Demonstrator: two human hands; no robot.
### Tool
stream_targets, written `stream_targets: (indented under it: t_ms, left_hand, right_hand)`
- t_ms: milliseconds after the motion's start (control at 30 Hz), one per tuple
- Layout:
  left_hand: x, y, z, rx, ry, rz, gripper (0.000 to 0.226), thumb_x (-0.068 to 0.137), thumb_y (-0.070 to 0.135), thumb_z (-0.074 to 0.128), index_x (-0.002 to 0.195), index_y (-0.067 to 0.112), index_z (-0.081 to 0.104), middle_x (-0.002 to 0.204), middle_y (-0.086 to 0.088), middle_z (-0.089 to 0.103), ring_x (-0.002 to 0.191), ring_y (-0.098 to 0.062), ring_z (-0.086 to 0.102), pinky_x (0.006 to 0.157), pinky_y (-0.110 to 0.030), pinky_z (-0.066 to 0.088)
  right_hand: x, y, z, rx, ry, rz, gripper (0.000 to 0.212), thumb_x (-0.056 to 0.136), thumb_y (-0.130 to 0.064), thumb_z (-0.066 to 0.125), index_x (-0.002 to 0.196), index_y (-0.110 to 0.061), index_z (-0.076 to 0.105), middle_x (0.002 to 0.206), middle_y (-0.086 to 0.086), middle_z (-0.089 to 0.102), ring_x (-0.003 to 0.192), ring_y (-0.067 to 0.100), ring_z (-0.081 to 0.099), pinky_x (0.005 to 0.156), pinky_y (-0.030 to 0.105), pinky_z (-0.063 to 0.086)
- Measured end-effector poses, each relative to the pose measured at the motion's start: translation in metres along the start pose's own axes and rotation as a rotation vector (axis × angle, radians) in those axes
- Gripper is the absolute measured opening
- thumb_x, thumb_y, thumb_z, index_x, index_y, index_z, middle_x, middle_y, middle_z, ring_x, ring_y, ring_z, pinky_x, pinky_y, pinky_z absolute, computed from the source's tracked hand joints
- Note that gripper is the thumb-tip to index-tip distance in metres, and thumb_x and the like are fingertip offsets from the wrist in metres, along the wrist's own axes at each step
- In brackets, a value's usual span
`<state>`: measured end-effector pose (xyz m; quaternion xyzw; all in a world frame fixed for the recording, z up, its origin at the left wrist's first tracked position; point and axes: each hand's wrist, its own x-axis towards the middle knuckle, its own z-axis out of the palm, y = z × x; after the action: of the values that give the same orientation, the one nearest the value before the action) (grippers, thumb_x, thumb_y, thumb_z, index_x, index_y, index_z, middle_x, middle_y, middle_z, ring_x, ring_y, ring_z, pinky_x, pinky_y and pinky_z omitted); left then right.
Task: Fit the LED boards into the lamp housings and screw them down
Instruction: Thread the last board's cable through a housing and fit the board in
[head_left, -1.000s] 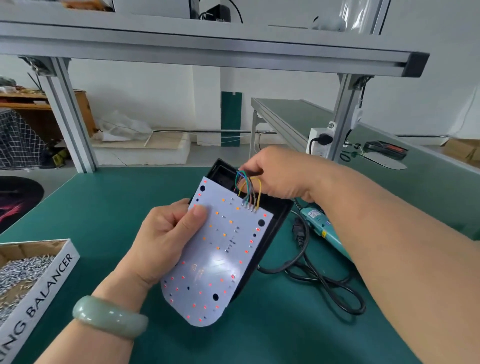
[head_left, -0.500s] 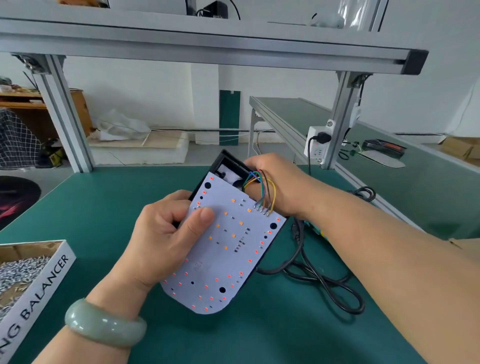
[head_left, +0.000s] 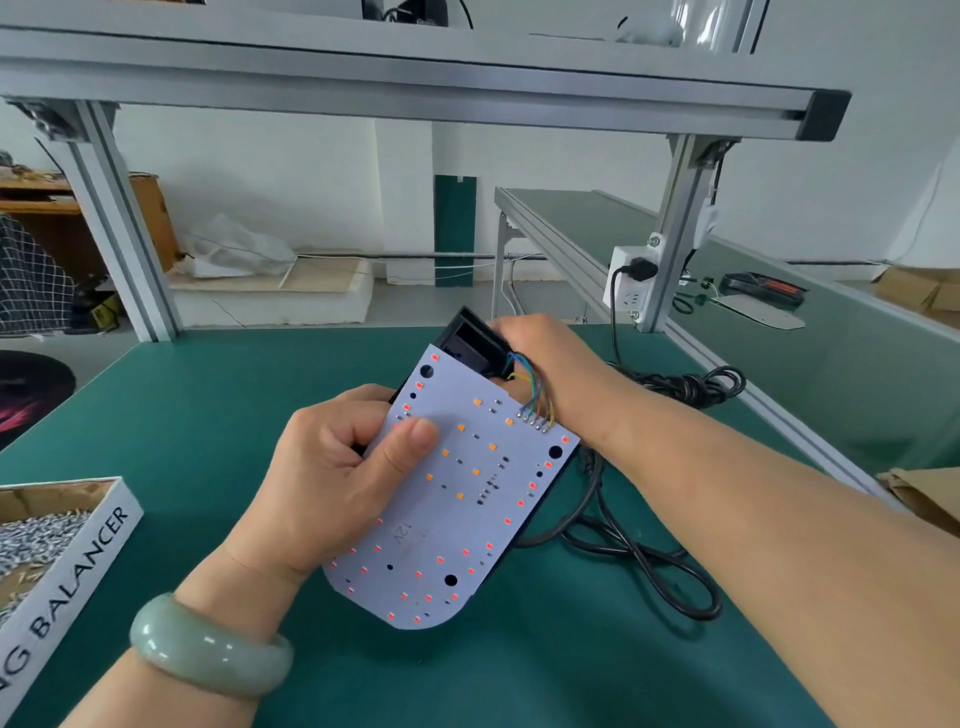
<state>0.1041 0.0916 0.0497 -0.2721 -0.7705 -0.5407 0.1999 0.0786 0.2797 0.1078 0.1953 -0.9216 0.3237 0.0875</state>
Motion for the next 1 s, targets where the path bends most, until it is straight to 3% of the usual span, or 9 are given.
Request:
stream_targets:
  t_ms: [167,233,433,533,700,733,767,867,1000]
  left_hand:
    - [0.000,-0.006,0.001,-0.004,-0.017,-0.073,0.082,0.071,0.067,0.058,0.061,-0.014,0.053,0.061,-0.012,0.050,0.052,-0.019,0.041,0.048,-0.027,0.033]
    - [0.001,-0.009,0.001,-0.105,0.040,-0.167,0.067,0.075,0.059,0.062,0.058,-0.005,0.051,0.054,-0.001,0.046,0.048,-0.011,0.038,0.044,-0.021,0.031]
    - [0.001,-0.019,-0.002,-0.306,0.065,-0.359,0.073,0.077,0.054,0.057,0.079,-0.019,0.052,0.070,-0.017,0.054,0.063,-0.023,0.046,0.059,-0.038,0.038]
    - [0.002,-0.020,-0.001,-0.302,0.157,-0.384,0.069,0.076,0.062,0.059,0.062,-0.005,0.052,0.059,-0.010,0.049,0.052,-0.015,0.042,0.049,-0.020,0.037]
    - [0.002,-0.023,-0.008,-0.305,0.239,-0.507,0.052,0.086,0.057,0.047,0.057,0.019,0.068,0.051,0.006,0.063,0.041,-0.008,0.054,0.039,-0.010,0.039]
    - [0.002,-0.024,-0.008,-0.294,0.242,-0.521,0.051,0.089,0.054,0.047,0.055,0.021,0.067,0.049,0.008,0.062,0.040,-0.006,0.054,0.038,-0.009,0.039]
    - [0.002,-0.025,-0.008,-0.291,0.247,-0.531,0.051,0.089,0.054,0.047,0.054,0.021,0.065,0.048,0.008,0.060,0.039,-0.006,0.052,0.038,-0.009,0.038]
    - [0.001,-0.021,-0.005,-0.284,0.280,-0.530,0.053,0.088,0.055,0.048,0.052,0.018,0.059,0.045,0.009,0.053,0.038,-0.008,0.046,0.037,-0.010,0.036]
    - [0.003,-0.015,-0.011,-0.174,0.322,-0.405,0.054,0.090,0.051,0.054,0.056,0.008,0.058,0.049,0.005,0.052,0.040,-0.009,0.044,0.037,-0.012,0.034]
  right_hand:
    - [-0.005,0.016,-0.006,0.450,-0.284,0.153,0.026,0.084,0.005,0.063,0.109,0.001,0.060,0.108,0.028,0.065,0.089,0.023,0.057,0.090,0.048,0.049]
    - [-0.007,0.028,-0.010,0.846,-0.369,0.244,0.028,0.078,-0.009,0.069,0.105,-0.003,0.068,0.104,0.022,0.069,0.089,0.024,0.065,0.090,0.041,0.052]
    - [0.005,0.052,0.026,1.246,-0.108,0.527,0.061,0.100,-0.051,0.030,0.079,-0.021,0.079,0.084,0.004,0.075,0.075,0.018,0.071,0.064,0.023,0.056]
    - [0.010,0.055,0.044,1.367,-0.032,0.468,0.064,0.103,-0.048,0.022,0.094,-0.017,0.077,0.093,0.004,0.075,0.082,0.018,0.070,0.076,0.027,0.055]
    - [0.019,0.034,0.072,0.940,-0.028,0.387,0.026,0.097,-0.006,0.044,0.107,0.014,0.056,0.102,0.026,0.062,0.090,0.031,0.043,0.075,0.045,0.017]
    - [0.021,0.031,0.077,0.875,-0.019,0.373,0.026,0.096,-0.002,0.041,0.109,0.018,0.051,0.108,0.033,0.061,0.096,0.052,0.052,0.102,0.069,0.027]
    - [0.023,0.028,0.080,0.841,0.026,0.350,0.024,0.097,0.001,0.040,0.105,0.018,0.053,0.108,0.032,0.062,0.111,0.056,0.050,0.100,0.064,0.039]
    - [0.026,0.019,0.077,0.856,0.177,0.371,0.033,0.098,0.000,0.039,0.071,-0.012,0.054,0.077,0.009,0.056,0.077,0.024,0.049,0.072,0.034,0.042]
    - [0.036,0.040,0.062,0.216,0.294,0.299,0.020,0.100,-0.012,0.043,0.082,-0.021,0.047,0.106,0.020,0.063,0.097,0.033,0.060,0.087,0.042,0.050]
